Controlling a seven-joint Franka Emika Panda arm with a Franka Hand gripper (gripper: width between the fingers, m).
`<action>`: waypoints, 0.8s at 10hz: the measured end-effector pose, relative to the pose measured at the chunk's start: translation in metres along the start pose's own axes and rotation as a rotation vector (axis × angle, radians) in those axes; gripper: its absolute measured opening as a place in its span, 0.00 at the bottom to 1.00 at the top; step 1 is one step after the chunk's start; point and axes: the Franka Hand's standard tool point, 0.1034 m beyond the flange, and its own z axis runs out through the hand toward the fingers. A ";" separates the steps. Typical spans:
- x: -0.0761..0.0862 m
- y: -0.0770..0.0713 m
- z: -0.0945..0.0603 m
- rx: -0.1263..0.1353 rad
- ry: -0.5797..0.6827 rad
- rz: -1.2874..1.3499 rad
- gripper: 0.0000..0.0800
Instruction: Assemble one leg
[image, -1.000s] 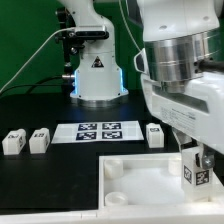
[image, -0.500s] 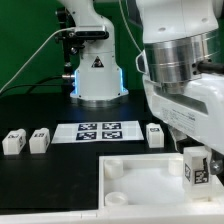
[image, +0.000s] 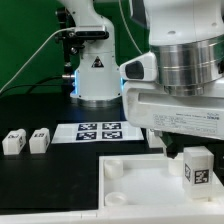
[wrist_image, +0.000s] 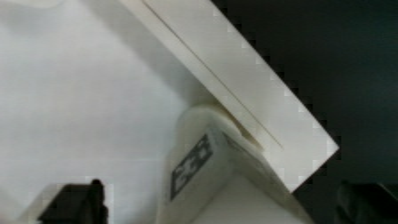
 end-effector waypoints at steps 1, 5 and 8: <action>0.000 -0.001 0.000 -0.026 0.019 -0.165 0.81; 0.000 -0.014 0.000 -0.068 0.072 -0.738 0.81; 0.000 -0.013 0.002 -0.063 0.072 -0.641 0.51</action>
Offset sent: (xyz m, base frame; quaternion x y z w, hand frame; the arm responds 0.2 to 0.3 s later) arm 0.0104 0.0140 0.0022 0.0131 0.0111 -0.2859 0.9581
